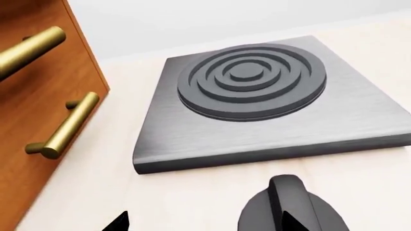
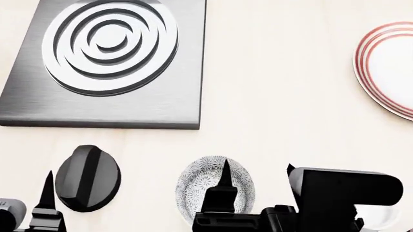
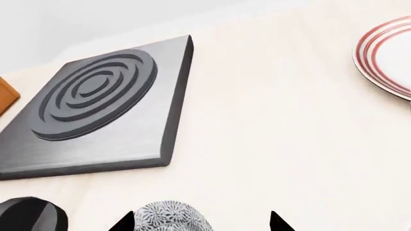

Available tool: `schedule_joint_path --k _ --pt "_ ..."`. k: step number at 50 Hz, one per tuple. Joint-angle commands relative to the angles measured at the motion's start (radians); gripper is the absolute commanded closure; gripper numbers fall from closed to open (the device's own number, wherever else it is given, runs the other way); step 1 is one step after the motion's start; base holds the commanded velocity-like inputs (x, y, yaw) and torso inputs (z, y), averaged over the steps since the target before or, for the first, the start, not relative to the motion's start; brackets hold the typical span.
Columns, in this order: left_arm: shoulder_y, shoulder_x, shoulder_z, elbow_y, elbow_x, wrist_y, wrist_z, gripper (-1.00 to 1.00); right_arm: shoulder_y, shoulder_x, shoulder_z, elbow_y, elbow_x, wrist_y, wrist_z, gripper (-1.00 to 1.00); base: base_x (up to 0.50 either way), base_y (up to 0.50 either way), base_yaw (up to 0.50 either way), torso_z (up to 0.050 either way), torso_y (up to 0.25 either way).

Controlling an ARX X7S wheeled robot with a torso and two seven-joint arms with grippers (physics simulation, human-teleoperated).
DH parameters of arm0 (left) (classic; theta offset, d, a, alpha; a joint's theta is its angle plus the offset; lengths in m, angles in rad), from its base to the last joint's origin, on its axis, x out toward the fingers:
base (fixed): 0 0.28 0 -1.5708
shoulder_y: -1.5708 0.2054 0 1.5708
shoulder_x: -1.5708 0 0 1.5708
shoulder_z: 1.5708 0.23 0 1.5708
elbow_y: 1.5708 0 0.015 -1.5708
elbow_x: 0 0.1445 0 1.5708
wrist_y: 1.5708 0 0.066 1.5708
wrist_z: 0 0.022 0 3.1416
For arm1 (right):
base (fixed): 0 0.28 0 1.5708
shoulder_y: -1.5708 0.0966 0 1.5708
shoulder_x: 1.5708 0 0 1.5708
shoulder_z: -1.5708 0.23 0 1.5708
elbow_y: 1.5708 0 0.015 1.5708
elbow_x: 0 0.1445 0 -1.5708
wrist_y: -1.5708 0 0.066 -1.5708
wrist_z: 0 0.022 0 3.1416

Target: Pick the akita bowl next to the ramekin and place it on the plate.

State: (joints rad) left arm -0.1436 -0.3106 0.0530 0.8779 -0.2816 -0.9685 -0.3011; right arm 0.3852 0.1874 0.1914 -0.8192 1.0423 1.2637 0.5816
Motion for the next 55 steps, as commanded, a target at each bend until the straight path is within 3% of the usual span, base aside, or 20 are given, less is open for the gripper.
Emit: schedule_joint_path --k 1,42,55 --pt "-0.004 0.013 -0.021 0.008 0.005 -0.006 0.022 -1.0 0.004 -0.026 0.032 0.038 0.014 0.006 0.008 -1.0 0.0 0.0 0.0 0.0 0.0" --pt "0.008 0.0 -0.027 0.008 -0.013 0.003 0.006 -1.0 -0.039 -0.007 -0.037 0.175 -0.028 -0.068 0.014 -1.0 0.0 0.0 0.0 0.0 0.0" --pt "0.013 -0.001 -0.028 -0.007 -0.02 0.013 0.005 -1.0 -0.022 -0.013 -0.019 0.201 0.047 -0.021 0.058 -1.0 0.0 0.0 0.0 0.0 0.0"
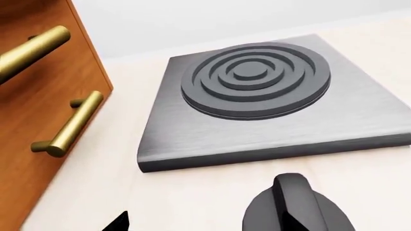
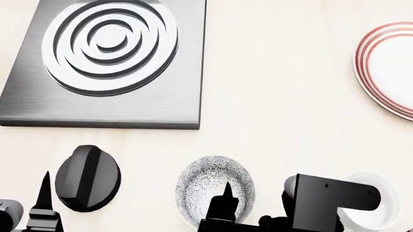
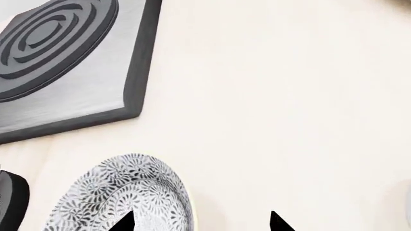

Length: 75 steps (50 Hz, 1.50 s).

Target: Pick the akita bowl next to the ramekin and place it on the plate.

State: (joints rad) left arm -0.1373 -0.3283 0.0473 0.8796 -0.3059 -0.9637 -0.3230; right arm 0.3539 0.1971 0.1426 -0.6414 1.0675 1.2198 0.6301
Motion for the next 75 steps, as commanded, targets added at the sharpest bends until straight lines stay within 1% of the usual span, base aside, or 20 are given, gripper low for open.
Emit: schedule_joint_path --k 1,6,18,19,27,29,30,36,50,64,70,75 --pt "0.008 0.016 -0.021 -0.009 0.005 0.009 0.026 -1.0 0.011 -0.023 0.03 0.025 0.024 0.024 0.011 -1.0 0.0 0.0 0.0 0.0 0.0" --pt "0.008 0.014 -0.022 -0.007 0.002 0.009 0.025 -1.0 0.02 -0.031 0.043 0.046 0.053 0.024 0.017 -1.0 0.0 0.0 0.0 0.0 0.0" --pt "0.014 0.013 -0.026 -0.014 -0.006 0.013 0.023 -1.0 0.014 -0.025 0.021 0.062 0.048 0.001 0.01 -1.0 0.0 0.0 0.0 0.0 0.0" --pt "0.016 0.013 -0.024 -0.016 -0.004 0.016 0.022 -1.0 0.012 -0.024 0.02 0.061 0.046 -0.002 0.012 1.0 0.0 0.0 0.0 0.0 0.0" --pt "0.016 0.01 -0.023 -0.018 -0.007 0.016 0.019 -1.0 0.009 -0.008 -0.003 0.027 0.03 -0.016 0.017 1.0 0.0 0.0 0.0 0.0 0.0" --pt "0.016 0.01 -0.023 -0.02 -0.009 0.017 0.019 -1.0 0.005 -0.012 0.007 0.016 0.015 -0.048 0.014 1.0 0.0 0.0 0.0 0.0 0.0" --pt "0.018 0.01 -0.023 -0.02 -0.009 0.019 0.019 -1.0 0.012 -0.002 -0.007 0.019 0.019 -0.028 0.017 1.0 0.0 0.0 0.0 0.0 0.0" --pt "0.024 0.009 -0.02 -0.018 -0.01 0.024 0.016 -1.0 -0.001 0.007 -0.026 0.022 0.003 -0.04 0.009 1.0 0.0 0.0 0.0 0.0 0.0" --pt "0.028 0.004 -0.022 -0.02 -0.016 0.027 0.012 -1.0 0.008 0.008 -0.006 0.005 0.056 -0.045 0.029 1.0 0.0 0.0 0.0 0.0 0.0" --pt "0.023 -0.002 -0.024 -0.019 -0.02 0.026 0.004 -1.0 0.072 -0.008 0.077 -0.006 0.286 0.007 0.17 1.0 0.0 0.0 0.0 0.0 0.0" --pt "0.023 -0.002 -0.022 -0.018 -0.022 0.025 0.001 -1.0 0.114 -0.009 0.095 0.018 0.358 0.006 0.232 1.0 0.0 0.0 0.0 0.0 0.0" --pt "0.022 -0.005 -0.02 -0.017 -0.023 0.024 -0.001 -1.0 0.167 0.004 0.099 0.059 0.381 0.011 0.295 1.0 0.0 0.0 0.0 0.0 0.0"
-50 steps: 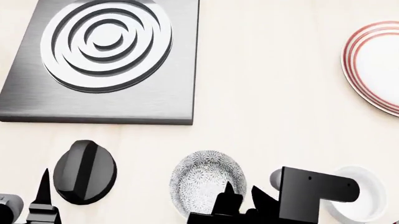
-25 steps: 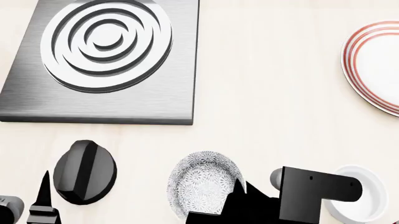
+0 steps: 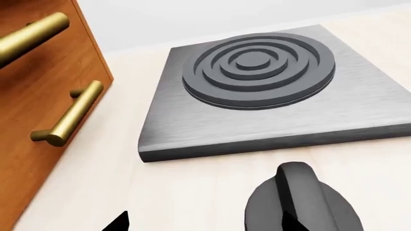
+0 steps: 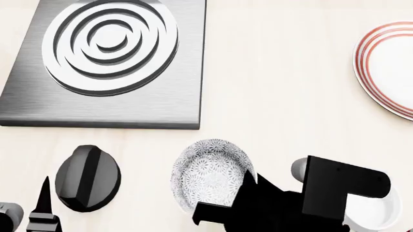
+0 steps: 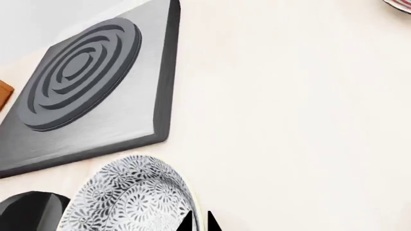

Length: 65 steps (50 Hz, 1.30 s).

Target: Pick the akita bowl next to the ramekin and place it on the plate.

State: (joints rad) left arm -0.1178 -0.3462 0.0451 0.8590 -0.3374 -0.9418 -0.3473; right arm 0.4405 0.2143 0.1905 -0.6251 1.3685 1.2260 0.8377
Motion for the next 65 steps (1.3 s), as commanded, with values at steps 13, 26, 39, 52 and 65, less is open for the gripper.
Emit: schedule_joint_path --k 13,26,39,52,65 --pt "0.006 0.007 -0.011 0.0 0.01 0.01 0.017 -1.0 0.216 0.002 0.051 0.129 0.193 0.0 0.203 1.0 0.0 0.0 0.0 0.0 0.0" --pt "0.001 0.004 -0.008 -0.003 0.005 0.007 0.013 -1.0 0.345 0.027 0.043 0.236 0.179 -0.027 0.193 1.0 0.0 0.0 0.0 0.0 0.0" --pt "-0.005 -0.001 -0.01 -0.004 0.0 0.005 0.008 -1.0 0.475 0.058 0.011 0.38 0.168 -0.025 0.201 1.0 0.0 0.0 0.0 0.0 0.0" --pt "-0.005 -0.007 -0.005 -0.008 0.0 0.009 0.002 -1.0 0.64 0.097 -0.038 0.545 0.02 -0.084 0.094 1.0 0.0 0.0 0.0 0.0 0.0" --pt "-0.01 -0.015 -0.005 0.0 -0.005 0.0 -0.004 -1.0 0.827 0.101 -0.112 0.751 -0.101 -0.132 0.03 1.0 0.0 0.0 0.0 0.0 0.001"
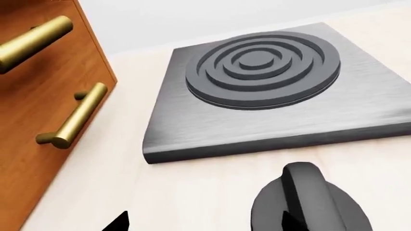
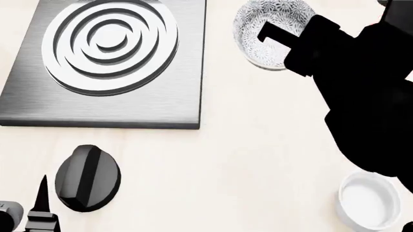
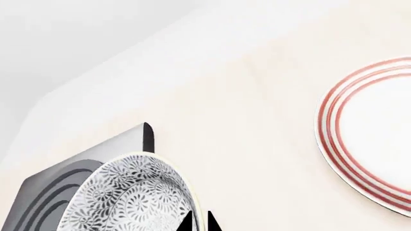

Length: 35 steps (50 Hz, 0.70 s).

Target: Pick the akita bowl next to the ramekin and place it on the plate.

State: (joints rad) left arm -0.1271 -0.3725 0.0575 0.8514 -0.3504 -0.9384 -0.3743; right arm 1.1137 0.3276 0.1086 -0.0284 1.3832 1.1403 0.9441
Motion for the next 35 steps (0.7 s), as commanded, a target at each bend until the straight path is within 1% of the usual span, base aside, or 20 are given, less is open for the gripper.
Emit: schedule_joint_path --k 1,6,16,35 --pt "0.0 0.011 -0.017 0.008 0.008 -0.002 0.023 -1.0 0.16 -0.012 -0.034 0.162 -0.123 -0.05 -0.082 1.0 0.0 0.0 0.0 0.0 0.0" --pt "0.01 0.013 -0.014 -0.007 0.011 0.017 0.025 -1.0 0.184 -0.011 -0.055 0.206 -0.156 -0.074 -0.112 1.0 0.0 0.0 0.0 0.0 0.0" --pt "0.004 0.01 -0.004 -0.004 0.008 0.01 0.021 -1.0 0.252 0.01 -0.06 0.365 -0.213 -0.141 -0.197 1.0 0.0 0.0 0.0 0.0 0.0" --pt "0.002 0.005 -0.007 -0.004 -0.001 0.011 0.017 -1.0 0.314 0.021 -0.104 0.554 -0.313 -0.236 -0.276 1.0 0.0 0.0 0.0 0.0 0.001"
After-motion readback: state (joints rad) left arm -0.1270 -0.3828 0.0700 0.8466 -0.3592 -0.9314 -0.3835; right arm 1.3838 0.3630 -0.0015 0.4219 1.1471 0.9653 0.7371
